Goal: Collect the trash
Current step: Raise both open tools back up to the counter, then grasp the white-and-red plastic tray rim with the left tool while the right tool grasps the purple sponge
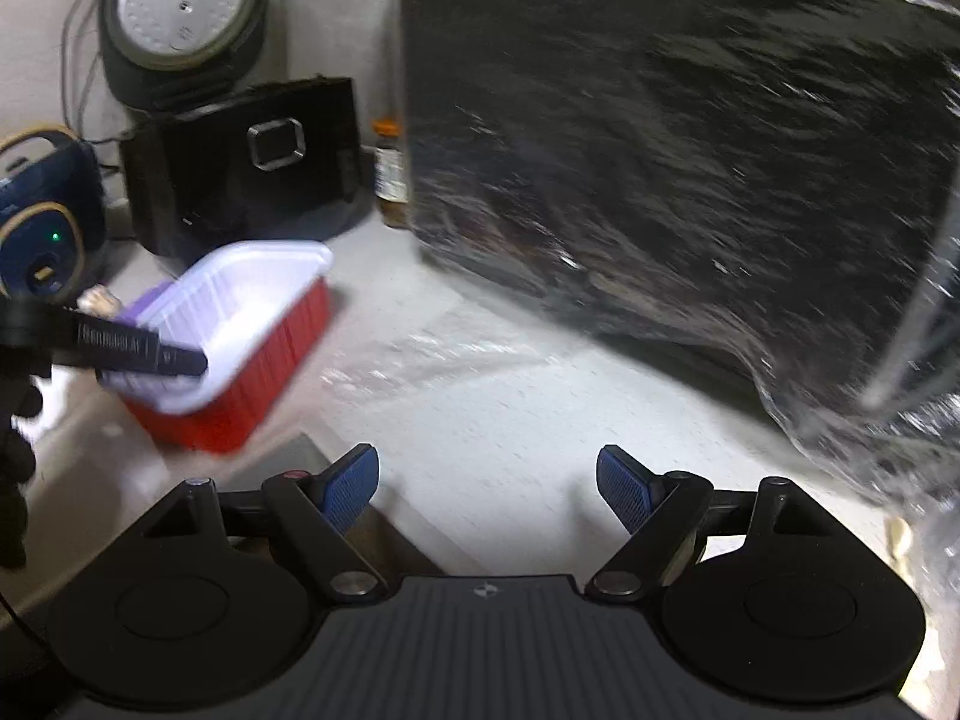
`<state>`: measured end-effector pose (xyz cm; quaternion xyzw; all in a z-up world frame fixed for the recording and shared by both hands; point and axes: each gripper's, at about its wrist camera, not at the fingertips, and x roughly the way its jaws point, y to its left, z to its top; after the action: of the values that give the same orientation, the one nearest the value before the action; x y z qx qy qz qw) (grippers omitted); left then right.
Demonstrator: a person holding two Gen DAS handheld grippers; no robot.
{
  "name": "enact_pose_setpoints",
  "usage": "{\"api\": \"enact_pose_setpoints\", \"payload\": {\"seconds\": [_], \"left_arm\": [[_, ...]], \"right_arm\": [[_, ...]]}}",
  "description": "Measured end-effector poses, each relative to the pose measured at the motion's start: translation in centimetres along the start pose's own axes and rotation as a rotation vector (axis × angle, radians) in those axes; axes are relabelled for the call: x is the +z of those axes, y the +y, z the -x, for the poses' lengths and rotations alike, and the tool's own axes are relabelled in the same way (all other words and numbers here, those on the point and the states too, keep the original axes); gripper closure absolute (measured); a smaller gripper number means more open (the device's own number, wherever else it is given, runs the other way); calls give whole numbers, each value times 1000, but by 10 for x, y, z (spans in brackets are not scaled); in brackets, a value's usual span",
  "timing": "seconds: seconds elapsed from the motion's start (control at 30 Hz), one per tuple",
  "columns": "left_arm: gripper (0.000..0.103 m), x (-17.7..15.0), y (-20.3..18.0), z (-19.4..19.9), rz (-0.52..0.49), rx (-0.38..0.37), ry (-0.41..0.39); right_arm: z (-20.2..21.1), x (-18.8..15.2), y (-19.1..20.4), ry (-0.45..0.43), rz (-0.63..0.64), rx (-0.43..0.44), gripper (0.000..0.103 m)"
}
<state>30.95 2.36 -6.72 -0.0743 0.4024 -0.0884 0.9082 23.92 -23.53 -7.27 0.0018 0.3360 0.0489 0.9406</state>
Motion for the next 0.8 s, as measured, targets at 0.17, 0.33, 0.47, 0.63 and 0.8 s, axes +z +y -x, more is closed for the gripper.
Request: {"api": "enact_pose_setpoints", "payload": {"seconds": [0.17, 0.33, 0.47, 0.63, 0.8], "left_arm": [[80, -7, 10, 10, 20, 6, 4], [80, -12, 21, 22, 32, 7, 15], [80, -16, 31, 33, 43, 13, 14], [80, -21, 41, 51, 42, -41, 40], [80, -24, 51, 86, 42, -100, -28]], "right_arm": [[-13, 23, 17, 13, -32, 142, 23], [-26, 35, 42, 41, -65, 251, 23], [-32, 37, 61, 56, -64, 291, 23], [-41, 40, 81, 82, -67, 332, 28], [-53, 39, 105, 146, -33, 368, 73]]}}
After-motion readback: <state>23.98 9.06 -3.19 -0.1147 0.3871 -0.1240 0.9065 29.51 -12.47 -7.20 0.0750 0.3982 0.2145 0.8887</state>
